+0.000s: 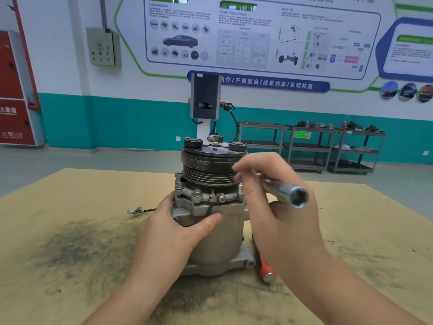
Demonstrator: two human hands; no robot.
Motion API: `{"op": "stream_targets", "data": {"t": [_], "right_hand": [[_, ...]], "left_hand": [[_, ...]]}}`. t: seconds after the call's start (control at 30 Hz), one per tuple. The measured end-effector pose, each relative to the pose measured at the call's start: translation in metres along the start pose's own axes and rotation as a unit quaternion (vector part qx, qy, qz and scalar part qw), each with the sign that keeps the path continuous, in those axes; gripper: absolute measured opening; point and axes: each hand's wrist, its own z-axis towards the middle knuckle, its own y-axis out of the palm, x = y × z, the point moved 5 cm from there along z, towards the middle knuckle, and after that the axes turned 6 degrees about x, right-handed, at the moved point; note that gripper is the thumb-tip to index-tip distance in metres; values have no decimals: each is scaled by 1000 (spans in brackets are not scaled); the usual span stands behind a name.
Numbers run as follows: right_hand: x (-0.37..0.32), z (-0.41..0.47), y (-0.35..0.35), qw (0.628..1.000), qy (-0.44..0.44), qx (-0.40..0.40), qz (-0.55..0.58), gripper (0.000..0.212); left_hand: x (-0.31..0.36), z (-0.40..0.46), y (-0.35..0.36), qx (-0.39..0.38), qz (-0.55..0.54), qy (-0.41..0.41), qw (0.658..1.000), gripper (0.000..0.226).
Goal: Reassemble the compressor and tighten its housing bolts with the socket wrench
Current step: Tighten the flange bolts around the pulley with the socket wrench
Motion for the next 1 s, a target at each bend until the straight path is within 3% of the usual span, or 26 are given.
{"op": "stream_targets", "data": {"t": [0.13,0.2,0.27,0.47,0.6,0.8,0.9,1.0], "right_hand": [[0,11,-4,996,-4,-36,-79,11],[7,20,-13,998,61,3,-10,2],[22,26,-24,984,144,59,84,7],[71,30,-35,892,346,142,255,12],[84,26,-33,847,397,167,311,11],[91,25,-28,829,420,152,336,10],[95,25,-28,817,434,132,355,9],[101,25,-29,788,477,113,372,9]], "left_hand": [[2,-1,-1,-10,2,12,1000,46],[2,-2,-2,-16,-2,13,1000,49],[3,-2,-2,-17,-1,17,1000,54],[7,0,-4,-22,-1,33,999,62],[8,0,-4,-27,0,36,999,63],[8,0,-4,-33,1,30,999,55],[8,-2,-3,-26,1,16,1000,70],[11,-10,-3,2,43,-6,999,117]]}}
